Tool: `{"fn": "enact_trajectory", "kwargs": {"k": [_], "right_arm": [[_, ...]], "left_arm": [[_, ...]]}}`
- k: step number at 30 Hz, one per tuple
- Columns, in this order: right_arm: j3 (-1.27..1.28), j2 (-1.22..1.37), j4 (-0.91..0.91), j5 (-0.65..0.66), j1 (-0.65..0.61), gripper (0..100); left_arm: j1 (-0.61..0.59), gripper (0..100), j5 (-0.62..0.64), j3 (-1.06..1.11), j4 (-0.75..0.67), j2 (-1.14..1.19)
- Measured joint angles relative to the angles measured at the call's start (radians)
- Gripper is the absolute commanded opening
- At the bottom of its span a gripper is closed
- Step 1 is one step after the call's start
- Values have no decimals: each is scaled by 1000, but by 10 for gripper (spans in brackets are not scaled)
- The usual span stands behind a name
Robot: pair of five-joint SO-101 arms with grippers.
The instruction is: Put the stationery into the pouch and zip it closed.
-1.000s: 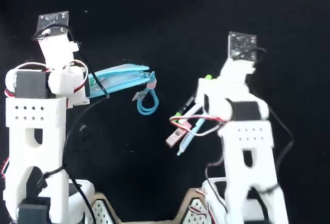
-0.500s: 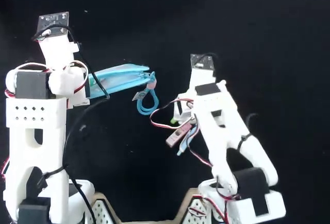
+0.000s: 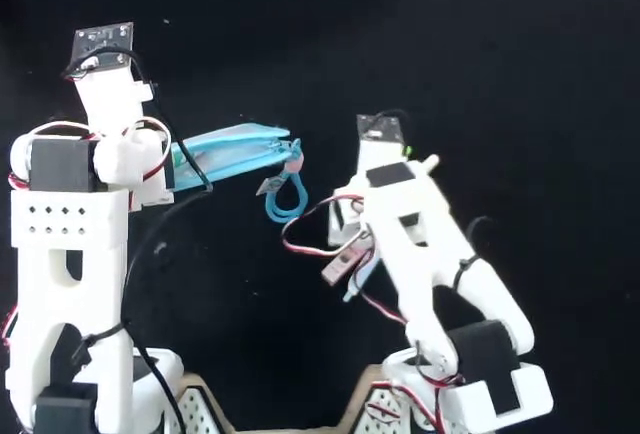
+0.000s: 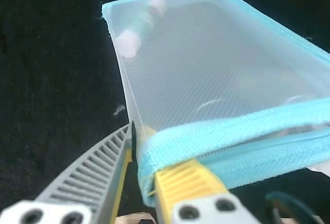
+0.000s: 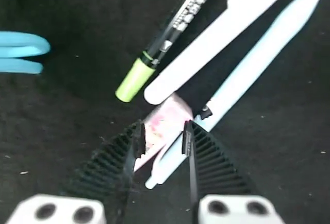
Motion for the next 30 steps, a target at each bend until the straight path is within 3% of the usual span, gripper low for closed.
{"fn": "enact_trajectory", "kwargs": {"k": [18,30], "right_arm": [[-3,60,-38,-52,-28,113],[-166,276,17,-8,69,113]], "left_arm": [[0,30,0,0,0,0],[0,30,0,0,0,0]]}}
